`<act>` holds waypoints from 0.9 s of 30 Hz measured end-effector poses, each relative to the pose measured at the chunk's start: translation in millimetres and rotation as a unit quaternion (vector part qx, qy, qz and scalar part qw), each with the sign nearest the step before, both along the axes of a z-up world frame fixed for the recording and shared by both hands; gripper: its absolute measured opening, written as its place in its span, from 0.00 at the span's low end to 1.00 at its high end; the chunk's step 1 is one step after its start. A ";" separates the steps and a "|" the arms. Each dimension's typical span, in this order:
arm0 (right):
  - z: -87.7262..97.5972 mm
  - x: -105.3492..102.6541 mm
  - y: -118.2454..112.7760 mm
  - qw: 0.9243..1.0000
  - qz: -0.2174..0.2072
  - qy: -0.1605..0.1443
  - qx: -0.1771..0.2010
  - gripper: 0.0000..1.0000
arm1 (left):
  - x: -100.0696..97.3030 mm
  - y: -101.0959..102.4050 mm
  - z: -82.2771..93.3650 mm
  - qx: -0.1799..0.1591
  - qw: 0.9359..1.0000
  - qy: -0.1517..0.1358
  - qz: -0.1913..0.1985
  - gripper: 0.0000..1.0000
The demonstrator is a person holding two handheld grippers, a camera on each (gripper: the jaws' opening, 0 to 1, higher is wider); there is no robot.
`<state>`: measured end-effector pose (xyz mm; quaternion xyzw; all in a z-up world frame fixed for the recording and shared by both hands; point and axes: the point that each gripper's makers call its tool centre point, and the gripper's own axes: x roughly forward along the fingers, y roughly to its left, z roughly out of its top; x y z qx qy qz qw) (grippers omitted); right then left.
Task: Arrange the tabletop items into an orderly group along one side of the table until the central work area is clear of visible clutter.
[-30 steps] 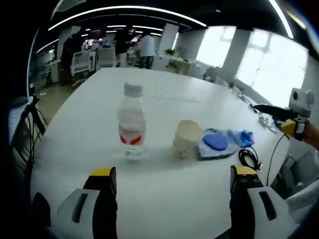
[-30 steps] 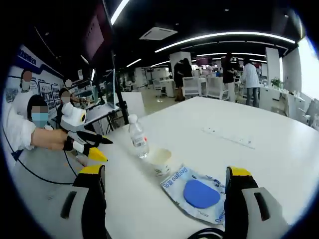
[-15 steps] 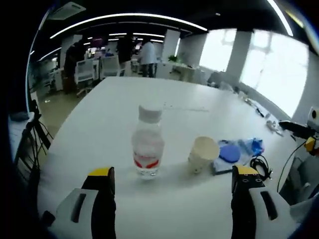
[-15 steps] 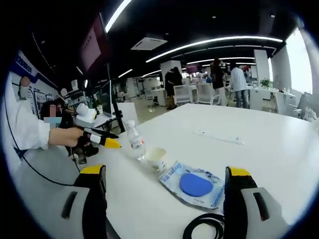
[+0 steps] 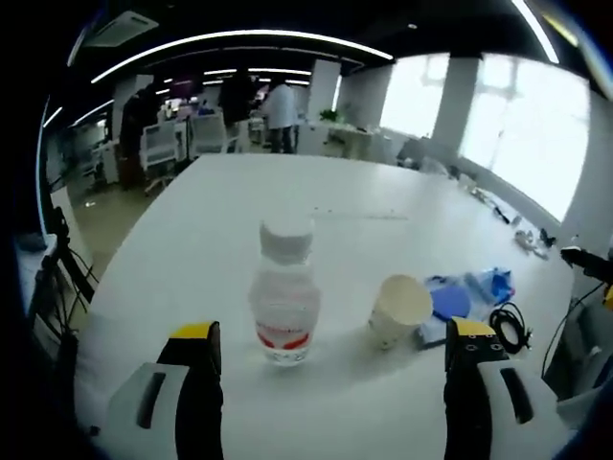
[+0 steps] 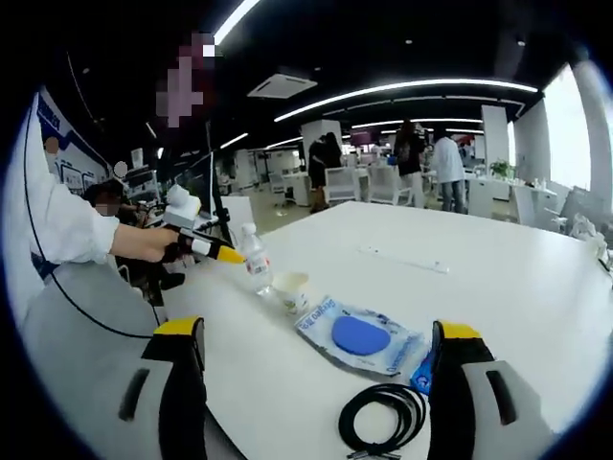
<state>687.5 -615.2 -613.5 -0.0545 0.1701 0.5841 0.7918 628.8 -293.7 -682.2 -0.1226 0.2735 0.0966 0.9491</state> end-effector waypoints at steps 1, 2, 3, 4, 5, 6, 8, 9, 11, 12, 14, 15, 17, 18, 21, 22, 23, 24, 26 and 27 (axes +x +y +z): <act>-0.5 -0.3 -2.2 1.000 -0.001 -0.004 -0.004 0.96 | 1.9 0.4 -0.9 0.001 1.000 0.000 -0.001 0.94; -1.4 0.0 -4.9 1.000 -0.003 -0.008 -0.008 0.95 | 3.5 0.5 -1.5 0.002 1.000 -0.001 -0.001 0.94; -2.0 -0.5 -8.5 1.000 -0.006 -0.008 -0.010 0.94 | 4.6 0.8 -2.3 0.002 1.000 0.000 -0.002 0.94; -2.0 -0.6 -11.0 1.000 -0.008 -0.007 -0.009 0.94 | 6.2 1.6 -3.2 0.003 1.000 0.000 -0.001 0.94; -1.2 -0.8 -14.6 1.000 -0.015 -0.002 -0.003 0.94 | 7.3 2.2 -3.9 0.002 1.000 0.000 -0.001 0.94; -1.2 -0.4 -17.6 1.000 -0.019 0.001 0.000 0.94 | 8.6 2.7 -4.7 -0.001 1.000 0.001 0.000 0.94; -1.2 -0.6 -23.7 1.000 -0.025 0.003 0.002 0.93 | 10.0 3.0 -5.1 -0.003 1.000 0.000 0.002 0.94; -1.2 -0.4 -26.1 1.000 -0.029 0.003 0.003 0.93 | 10.6 3.3 -5.0 -0.003 1.000 -0.001 0.002 0.94; -0.5 0.3 -32.1 0.999 -0.039 0.004 0.004 0.93 | 12.9 4.6 -5.0 -0.001 1.000 -0.003 0.001 0.93; 0.8 0.7 -35.4 0.999 -0.043 0.004 0.008 0.93 | 14.0 5.3 -6.0 -0.003 1.000 -0.003 0.002 0.93; 0.1 2.3 -40.0 0.999 -0.050 0.005 0.010 0.93 | 15.0 6.4 -8.5 -0.009 1.000 -0.002 0.008 0.93; -0.8 3.1 -41.4 0.999 -0.052 0.007 0.010 0.93 | 16.2 6.3 -9.9 -0.015 1.000 -0.005 0.013 0.93; -2.5 5.6 -44.5 0.998 -0.058 0.008 0.006 0.93 | 18.4 6.2 -11.8 -0.024 1.000 -0.007 0.019 0.93; -2.5 6.1 -45.6 0.998 -0.059 0.007 0.005 0.92 | 19.1 6.5 -12.1 -0.024 0.999 -0.008 0.019 0.92; -2.5 8.9 -50.3 0.998 -0.069 0.006 0.006 0.90 | 22.9 6.9 -16.1 -0.024 1.000 -0.003 0.016 0.92; -4.5 9.5 -52.4 0.997 -0.072 0.009 0.007 0.89 | 23.4 7.8 -17.1 -0.020 1.000 0.000 0.015 0.91; -7.9 10.0 -55.5 0.997 -0.079 0.014 0.005 0.88 | 23.9 9.0 -16.8 -0.015 1.000 0.000 0.016 0.91; -10.1 9.2 -58.0 0.996 -0.083 0.017 0.004 0.87 | 24.5 10.9 -16.4 -0.014 1.000 -0.002 0.018 0.91; -11.7 7.0 -62.1 0.996 -0.089 0.021 0.006 0.87 | 26.1 15.3 -15.4 -0.019 0.999 -0.008 0.027 0.90; -12.4 4.9 -65.3 0.995 -0.092 0.022 0.007 0.87 | 26.6 17.0 -14.6 -0.021 0.999 -0.011 0.031 0.90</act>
